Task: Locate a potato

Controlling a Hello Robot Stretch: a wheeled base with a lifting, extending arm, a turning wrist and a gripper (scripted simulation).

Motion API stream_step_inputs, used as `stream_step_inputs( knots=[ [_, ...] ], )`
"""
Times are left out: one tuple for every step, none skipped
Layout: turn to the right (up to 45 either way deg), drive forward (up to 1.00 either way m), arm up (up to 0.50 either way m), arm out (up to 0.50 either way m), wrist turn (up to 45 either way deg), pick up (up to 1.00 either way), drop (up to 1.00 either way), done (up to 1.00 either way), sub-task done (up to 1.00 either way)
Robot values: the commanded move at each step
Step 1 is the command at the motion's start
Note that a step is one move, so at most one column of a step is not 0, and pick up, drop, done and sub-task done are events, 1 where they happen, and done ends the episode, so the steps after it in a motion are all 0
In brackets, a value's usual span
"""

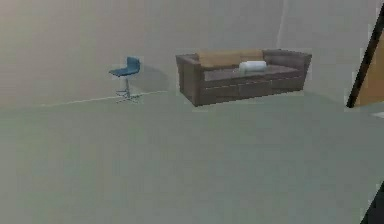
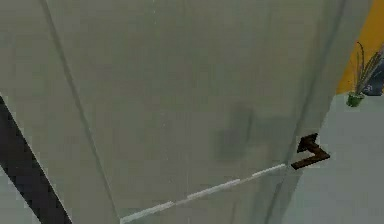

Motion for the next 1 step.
stream_step_inputs(
  knots=[
    [0.0, 0.45, 0.00, 0.00, 0.0, 0.00, 0.00, 0.00, 0.00]
  ],
)
